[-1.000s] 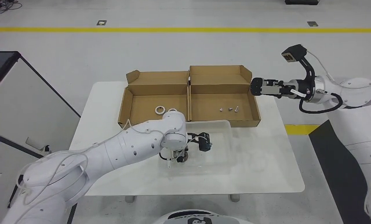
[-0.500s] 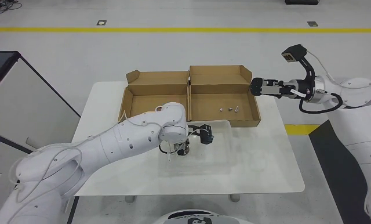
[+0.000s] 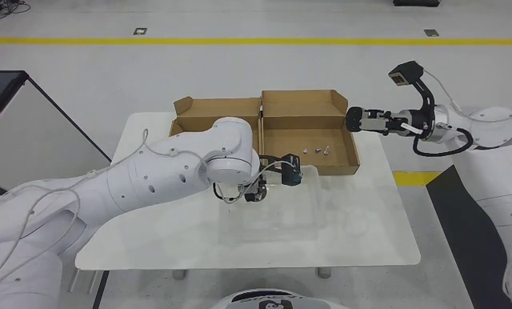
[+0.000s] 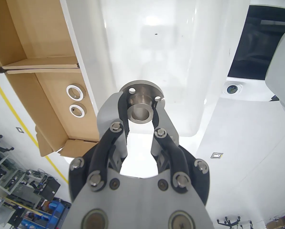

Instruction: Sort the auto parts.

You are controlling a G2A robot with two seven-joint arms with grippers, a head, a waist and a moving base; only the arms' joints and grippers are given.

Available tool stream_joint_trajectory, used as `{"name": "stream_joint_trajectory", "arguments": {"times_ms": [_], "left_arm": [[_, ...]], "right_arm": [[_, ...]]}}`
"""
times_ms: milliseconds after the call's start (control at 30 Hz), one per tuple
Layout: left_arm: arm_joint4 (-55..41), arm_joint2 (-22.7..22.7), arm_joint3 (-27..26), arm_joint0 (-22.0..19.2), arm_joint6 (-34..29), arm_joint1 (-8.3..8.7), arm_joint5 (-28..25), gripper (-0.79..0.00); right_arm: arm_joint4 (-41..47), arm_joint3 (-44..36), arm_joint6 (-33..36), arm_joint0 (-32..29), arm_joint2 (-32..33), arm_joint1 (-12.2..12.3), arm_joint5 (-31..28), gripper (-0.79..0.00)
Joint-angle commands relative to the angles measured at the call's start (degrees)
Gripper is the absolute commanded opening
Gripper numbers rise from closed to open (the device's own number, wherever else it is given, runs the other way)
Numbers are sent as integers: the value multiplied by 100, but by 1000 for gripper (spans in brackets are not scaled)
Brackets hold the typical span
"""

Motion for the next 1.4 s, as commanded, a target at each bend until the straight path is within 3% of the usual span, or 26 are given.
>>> {"name": "stream_joint_trajectory", "arguments": {"times_ms": [0,133,233,500,767,1067,1367], "left_arm": [[3,-1,2,2,0,-1,0,-785],[-99,-45,115,112,215,15,22,-785],[-400,-349,371,222,628,114,3,-785],[-1913,-1718,1224,783,1510,699,-575,-785],[-3628,-2965,1508,1645,2305,1146,-1709,-785],[-4911,-3636,1405,2226,2880,1273,-2820,-785],[-4881,-3669,1432,2239,2892,1277,-2852,-785]], "right_arm": [[0,0,0,0,0,0,0,0],[0,0,0,0,0,0,0,0],[0,0,0,0,0,0,0,0],[0,0,0,0,0,0,0,0],[0,0,0,0,0,0,0,0],[0,0,0,0,0,0,0,0],[0,0,0,0,0,0,0,0]]}}
